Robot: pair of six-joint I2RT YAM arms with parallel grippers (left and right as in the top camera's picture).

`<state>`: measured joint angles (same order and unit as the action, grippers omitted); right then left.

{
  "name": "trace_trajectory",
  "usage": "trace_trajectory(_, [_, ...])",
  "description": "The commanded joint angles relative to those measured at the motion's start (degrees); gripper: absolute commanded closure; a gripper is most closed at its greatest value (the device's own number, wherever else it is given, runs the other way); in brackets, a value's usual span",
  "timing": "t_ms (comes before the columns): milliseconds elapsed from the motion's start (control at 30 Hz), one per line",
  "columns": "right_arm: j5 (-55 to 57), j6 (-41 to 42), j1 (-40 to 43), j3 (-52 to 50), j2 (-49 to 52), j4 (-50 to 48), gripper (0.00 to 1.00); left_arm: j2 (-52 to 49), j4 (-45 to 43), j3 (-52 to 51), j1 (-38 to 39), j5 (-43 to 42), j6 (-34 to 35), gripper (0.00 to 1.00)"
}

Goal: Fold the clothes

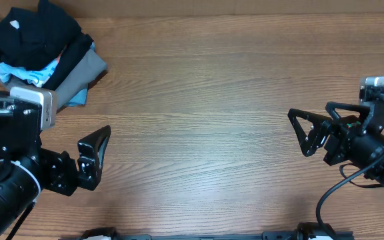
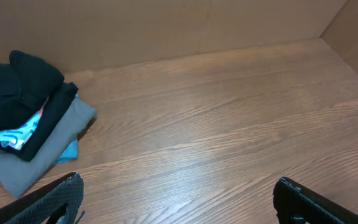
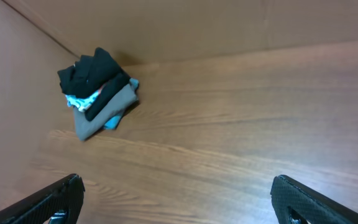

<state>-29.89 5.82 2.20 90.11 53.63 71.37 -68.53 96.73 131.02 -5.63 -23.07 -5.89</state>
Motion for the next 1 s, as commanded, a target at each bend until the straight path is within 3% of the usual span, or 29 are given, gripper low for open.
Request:
trace_trajectory(0, [-1.1,4.5,-0.2,0.7,-0.3,0.5,0.00,-0.1,0.0,0.2,0.2,0.8,1.2,0.00])
trace_trajectory(233, [2.0,2.2,-0.2,0.7,-0.7,4.2,0.00,-0.1,0.0,0.2,0.2,0.8,1.2,0.00])
trace_trajectory(367, [2.0,-6.3,-0.3,0.7,-3.0,3.8,0.00,-0.1,0.1,0.2,0.2,0.8,1.2,0.00])
trace_trajectory(500, [1.9,-16.9,-0.3,-1.7,-7.0,-2.7,0.00,-0.1,0.0,0.2,0.2,0.8,1.2,0.00])
trace_trajectory(667, [2.0,-23.1,-0.3,-14.4,-15.5,-15.6,0.00,-0.1,0.0,0.2,0.2,0.8,1.2,0.00])
trace_trajectory(967, [1.3,-22.4,-0.3,-43.7,-31.0,-28.3,0.00,-0.1,0.0,0.2,0.2,0.8,1.2,0.00])
